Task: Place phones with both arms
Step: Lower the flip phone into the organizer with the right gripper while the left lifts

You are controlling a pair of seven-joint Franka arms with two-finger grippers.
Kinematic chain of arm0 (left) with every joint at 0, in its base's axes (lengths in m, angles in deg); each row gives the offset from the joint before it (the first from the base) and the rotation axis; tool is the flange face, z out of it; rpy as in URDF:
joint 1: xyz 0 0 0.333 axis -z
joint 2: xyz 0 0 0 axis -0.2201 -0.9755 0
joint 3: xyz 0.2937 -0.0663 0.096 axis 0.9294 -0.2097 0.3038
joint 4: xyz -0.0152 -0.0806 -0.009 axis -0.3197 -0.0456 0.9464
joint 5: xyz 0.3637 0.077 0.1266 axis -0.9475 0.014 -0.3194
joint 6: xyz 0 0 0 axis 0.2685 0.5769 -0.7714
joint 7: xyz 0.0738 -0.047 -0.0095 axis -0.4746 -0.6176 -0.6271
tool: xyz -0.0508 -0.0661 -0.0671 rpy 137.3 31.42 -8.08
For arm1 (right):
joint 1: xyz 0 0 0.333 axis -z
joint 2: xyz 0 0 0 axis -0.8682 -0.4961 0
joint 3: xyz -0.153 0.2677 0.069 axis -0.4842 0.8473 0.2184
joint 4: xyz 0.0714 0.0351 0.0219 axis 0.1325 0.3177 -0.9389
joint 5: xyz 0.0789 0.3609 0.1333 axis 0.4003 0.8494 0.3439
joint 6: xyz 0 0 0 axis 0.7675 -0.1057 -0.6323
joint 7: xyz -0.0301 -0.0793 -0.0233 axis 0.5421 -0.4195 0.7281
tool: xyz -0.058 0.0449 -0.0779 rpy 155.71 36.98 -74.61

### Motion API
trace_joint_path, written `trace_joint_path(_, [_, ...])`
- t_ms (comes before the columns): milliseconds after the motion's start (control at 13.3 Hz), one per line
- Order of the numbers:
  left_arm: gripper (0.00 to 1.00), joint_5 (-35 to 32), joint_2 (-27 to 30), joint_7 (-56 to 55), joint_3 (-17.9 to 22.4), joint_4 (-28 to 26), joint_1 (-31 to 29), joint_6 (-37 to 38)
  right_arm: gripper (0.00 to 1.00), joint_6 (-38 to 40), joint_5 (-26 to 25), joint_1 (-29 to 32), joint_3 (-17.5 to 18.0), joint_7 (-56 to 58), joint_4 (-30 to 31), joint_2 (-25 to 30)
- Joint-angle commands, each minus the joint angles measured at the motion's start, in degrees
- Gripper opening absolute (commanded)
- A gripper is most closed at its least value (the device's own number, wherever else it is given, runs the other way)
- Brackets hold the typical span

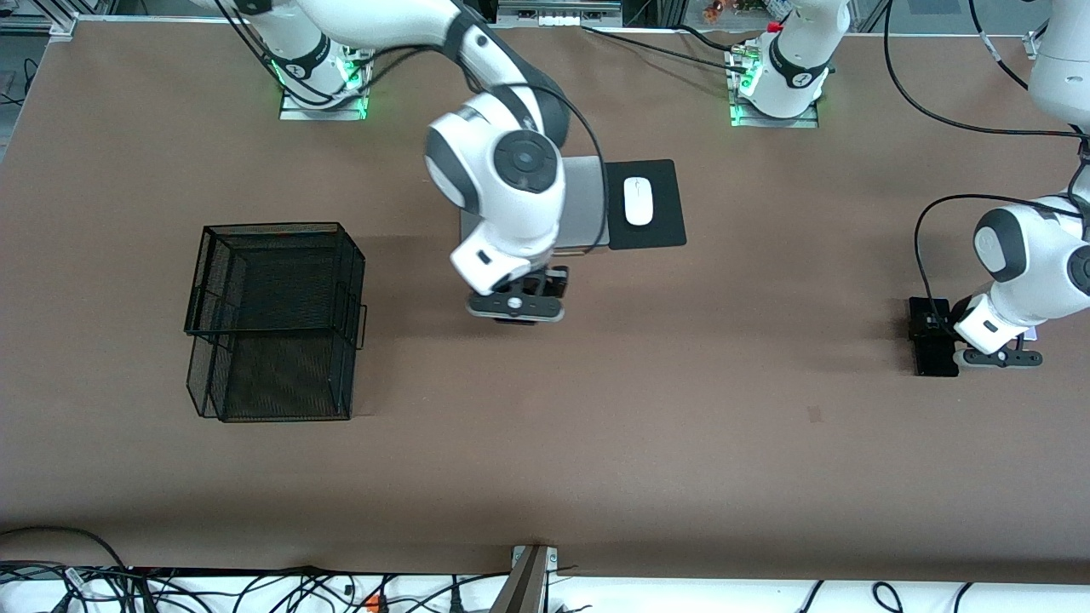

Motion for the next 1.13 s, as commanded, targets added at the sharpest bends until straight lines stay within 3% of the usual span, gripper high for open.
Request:
trace_joint_path(0, [0.18,-0.77,2.24,0.05,-3.51,6.57,0.0,12.93,0.0,6.43,2.13,3.51,0.18,7.15,2.98,6.38])
trace_joint_path(225, [0.17,-0.68,2.24,-1.43,-9.75,14.84,0.09,25.86,0.0,7.07,3.98,5.97,-4.29,15.76,13.76,15.6])
trace_joint_path(451, [0.18,-0.68,2.16,-10.72,-16.08,19.25,1.93,32.13,0.0,3.22,5.91,6.15,-12.54,27.26,27.2,24.92])
trace_joint_path(676, [0.18,-0.68,1.72,-15.58,-16.8,19.87,9.3,32.58,0.0,-3.46,5.92,6.15,-20.63,38.08,38.73,31.26])
trace_joint_path(901, [0.17,0.11,-0.03,-25.31,-16.8,21.89,18.51,32.49,0.0,-10.22,6.7,6.24,-27.4,46.53,45.68,32.33])
trace_joint_path(1052, [0.15,0.19,-1.88,-33.13,-16.8,22.25,25.11,32.23,0.0,-17.16,9.95,6.24,-30.75,52.24,51.57,32.07])
